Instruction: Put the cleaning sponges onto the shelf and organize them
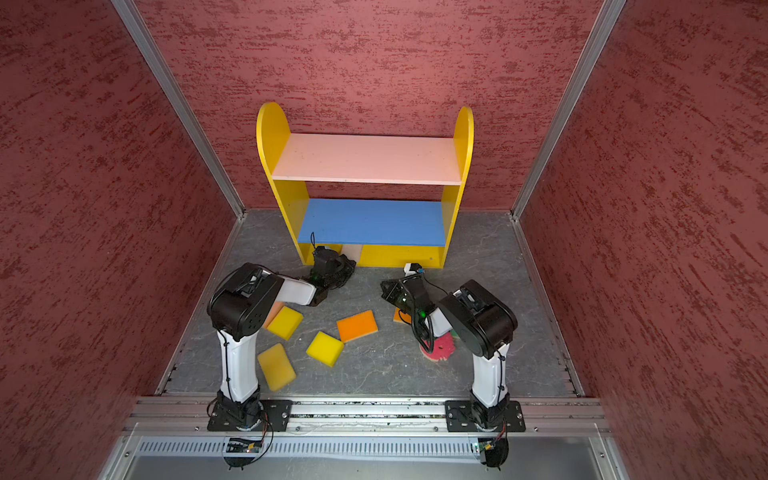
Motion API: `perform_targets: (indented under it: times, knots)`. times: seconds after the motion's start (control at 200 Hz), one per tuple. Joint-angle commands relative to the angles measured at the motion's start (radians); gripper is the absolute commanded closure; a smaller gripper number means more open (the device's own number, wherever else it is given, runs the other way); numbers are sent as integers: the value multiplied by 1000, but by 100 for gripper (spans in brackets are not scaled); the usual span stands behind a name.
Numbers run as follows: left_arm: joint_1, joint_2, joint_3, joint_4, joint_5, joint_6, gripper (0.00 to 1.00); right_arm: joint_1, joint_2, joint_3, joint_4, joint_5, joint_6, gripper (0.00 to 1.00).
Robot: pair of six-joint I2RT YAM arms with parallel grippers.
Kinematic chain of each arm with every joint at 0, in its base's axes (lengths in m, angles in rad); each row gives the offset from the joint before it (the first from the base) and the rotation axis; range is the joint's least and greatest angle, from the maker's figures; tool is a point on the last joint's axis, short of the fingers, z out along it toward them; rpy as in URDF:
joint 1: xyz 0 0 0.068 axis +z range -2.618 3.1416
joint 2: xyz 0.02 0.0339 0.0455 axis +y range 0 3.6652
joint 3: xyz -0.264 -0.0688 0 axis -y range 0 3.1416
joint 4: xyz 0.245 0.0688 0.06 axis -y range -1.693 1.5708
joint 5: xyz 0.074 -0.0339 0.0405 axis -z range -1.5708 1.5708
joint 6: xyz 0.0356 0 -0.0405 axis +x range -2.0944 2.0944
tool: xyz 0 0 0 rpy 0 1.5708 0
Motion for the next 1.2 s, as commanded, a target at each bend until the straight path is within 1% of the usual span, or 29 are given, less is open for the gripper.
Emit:
perform_targets:
  times: [0.0, 0.16, 0.321, 0.376, 0.516, 0.551, 0.606, 0.691, 0.791, 0.872, 0.972, 1.102, 1.127, 1.162, 1.197]
  knots:
    - [-15, -4, 12, -15, -16, 13, 100, -7, 3, -16, 46, -9, 16, 95]
    - [-35, -65, -35, -23, -4, 10, 100, -7, -27, -24, 31, -6, -1, 95]
    - [-49, -205, -102, -81, 9, 35, 100, -7, -76, -32, 4, 5, -26, 95]
    - [-51, -273, -129, -161, -1, 54, 100, -6, -97, -27, -21, 6, -39, 94]
    - [-42, -463, -196, -328, -77, 126, 100, 9, -144, -2, -131, 23, -86, 90]
    - [-31, -497, -219, -355, -91, 129, 97, 14, -148, 3, -142, 23, -93, 89]
    - [-9, -539, -249, -381, -92, 129, 89, 24, -152, 10, -155, 26, -105, 88]
    - [19, -579, -295, -377, -86, 125, 79, 41, -155, 22, -174, 40, -122, 88]
    - [41, -588, -309, -381, -81, 138, 70, 58, -156, 40, -190, 51, -134, 87]
    - [65, -575, -308, -365, -58, 150, 56, 71, -163, 45, -197, 76, -146, 87]
    - [96, -532, -298, -304, -18, 162, 47, 79, -151, 61, -203, 107, -160, 87]
    - [140, -449, -294, -153, 55, 164, 47, 79, -100, 95, -172, 85, -155, 86]
    - [148, -429, -294, -123, 67, 162, 51, 79, -92, 100, -166, 82, -151, 86]
    - [154, -400, -290, -63, 84, 162, 59, 79, -80, 108, -163, 80, -147, 86]
    - [159, -369, -282, -23, 96, 162, 63, 79, -70, 117, -164, 77, -142, 86]
